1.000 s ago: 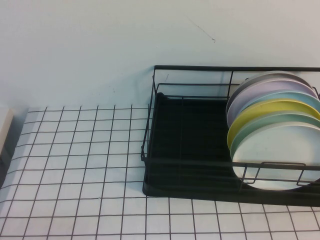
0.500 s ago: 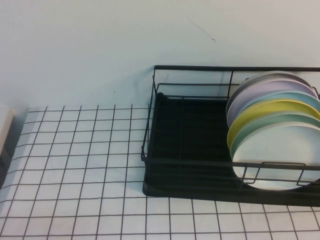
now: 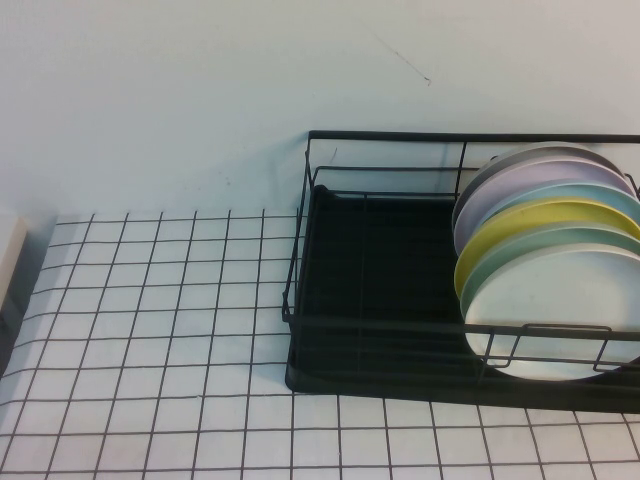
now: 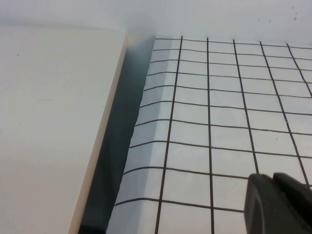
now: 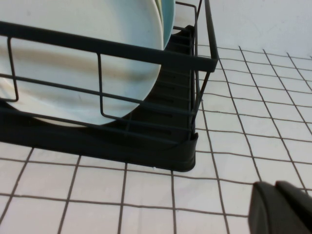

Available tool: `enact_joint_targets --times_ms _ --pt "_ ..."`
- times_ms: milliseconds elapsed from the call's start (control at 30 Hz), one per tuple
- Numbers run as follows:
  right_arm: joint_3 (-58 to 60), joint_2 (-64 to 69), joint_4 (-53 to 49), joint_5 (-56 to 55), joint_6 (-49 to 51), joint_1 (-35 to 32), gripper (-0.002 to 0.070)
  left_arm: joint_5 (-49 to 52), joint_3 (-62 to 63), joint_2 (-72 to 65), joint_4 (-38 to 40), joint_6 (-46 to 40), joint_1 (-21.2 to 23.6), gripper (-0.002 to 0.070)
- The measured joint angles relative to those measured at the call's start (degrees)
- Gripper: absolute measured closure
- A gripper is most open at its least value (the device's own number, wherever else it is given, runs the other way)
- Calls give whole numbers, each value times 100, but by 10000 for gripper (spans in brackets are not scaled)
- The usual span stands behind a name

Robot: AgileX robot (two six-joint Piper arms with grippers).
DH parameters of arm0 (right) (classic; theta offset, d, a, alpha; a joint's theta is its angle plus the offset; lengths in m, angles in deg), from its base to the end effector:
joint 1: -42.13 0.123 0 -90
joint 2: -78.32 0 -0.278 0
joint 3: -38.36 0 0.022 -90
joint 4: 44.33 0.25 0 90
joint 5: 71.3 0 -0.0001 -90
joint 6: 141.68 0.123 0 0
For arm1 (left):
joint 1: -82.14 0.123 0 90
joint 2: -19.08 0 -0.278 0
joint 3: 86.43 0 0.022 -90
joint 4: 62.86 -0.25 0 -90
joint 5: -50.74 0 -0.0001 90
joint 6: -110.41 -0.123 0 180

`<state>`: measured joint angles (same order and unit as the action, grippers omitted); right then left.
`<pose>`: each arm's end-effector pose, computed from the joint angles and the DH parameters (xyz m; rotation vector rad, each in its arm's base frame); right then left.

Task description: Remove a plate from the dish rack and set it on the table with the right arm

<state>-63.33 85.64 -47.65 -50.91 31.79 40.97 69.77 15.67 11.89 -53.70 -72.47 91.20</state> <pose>0.0900 -0.0043 0.1654 -0.1229 1.8484 -0.1500 0.0905 0.0079 0.1715 -0.1977 1.8022 -0.0065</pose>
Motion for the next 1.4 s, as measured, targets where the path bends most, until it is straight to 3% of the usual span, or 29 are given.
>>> enact_joint_targets --times_ms 667,800,1000,1067,1400 --pt "0 0 191 -12 0 0 678 0 0 0 0 0 0 678" --pt "0 0 1122 -25 146 0 678 0 0 0 0 0 0 678" --pt "35 0 4278 -34 1262 0 678 0 0 0 0 0 0 678" --pt "35 0 4815 -62 1357 0 678 0 0 0 0 0 0 678" --pt "35 0 5063 -99 -25 0 678 0 0 0 0 0 0 678"
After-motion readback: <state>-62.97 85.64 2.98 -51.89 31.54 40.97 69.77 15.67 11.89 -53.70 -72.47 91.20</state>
